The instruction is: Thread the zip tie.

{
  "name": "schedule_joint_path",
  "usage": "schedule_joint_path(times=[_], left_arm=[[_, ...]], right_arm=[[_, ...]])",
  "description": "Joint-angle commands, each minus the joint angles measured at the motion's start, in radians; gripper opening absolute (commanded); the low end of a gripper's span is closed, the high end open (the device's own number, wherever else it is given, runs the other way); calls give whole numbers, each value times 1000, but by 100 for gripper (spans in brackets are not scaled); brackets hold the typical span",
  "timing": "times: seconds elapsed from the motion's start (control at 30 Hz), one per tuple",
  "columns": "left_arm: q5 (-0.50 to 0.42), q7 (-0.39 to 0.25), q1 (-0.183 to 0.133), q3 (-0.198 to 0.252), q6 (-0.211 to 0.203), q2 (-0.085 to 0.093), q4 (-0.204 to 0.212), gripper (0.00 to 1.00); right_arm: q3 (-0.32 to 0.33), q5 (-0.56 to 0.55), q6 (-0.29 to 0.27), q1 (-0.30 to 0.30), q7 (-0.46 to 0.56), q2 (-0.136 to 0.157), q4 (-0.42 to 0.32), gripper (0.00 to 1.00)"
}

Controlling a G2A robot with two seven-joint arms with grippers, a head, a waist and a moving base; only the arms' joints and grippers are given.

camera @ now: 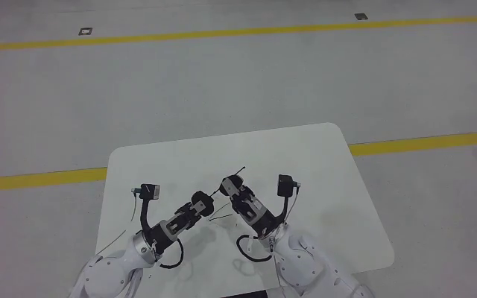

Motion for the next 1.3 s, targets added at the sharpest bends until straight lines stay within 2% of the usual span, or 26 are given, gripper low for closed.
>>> schedule_joint_path(times=[0.0, 0.27, 0.4, 1.27], left_arm=[[0, 0, 0, 0, 0, 0, 0, 0], [0, 0, 0, 0, 0, 0, 0, 0], [7, 20, -12, 16, 10, 1, 3, 0], [-16, 38, -22, 36, 8, 24, 3, 0]], right_arm=[[-1, 0, 0, 2, 0, 1, 3, 0], [-8, 3, 0, 8, 1, 3, 12, 0], [-11, 7, 0, 10, 0, 4, 13, 0], [-23, 8, 0, 21, 9, 8, 27, 0]])
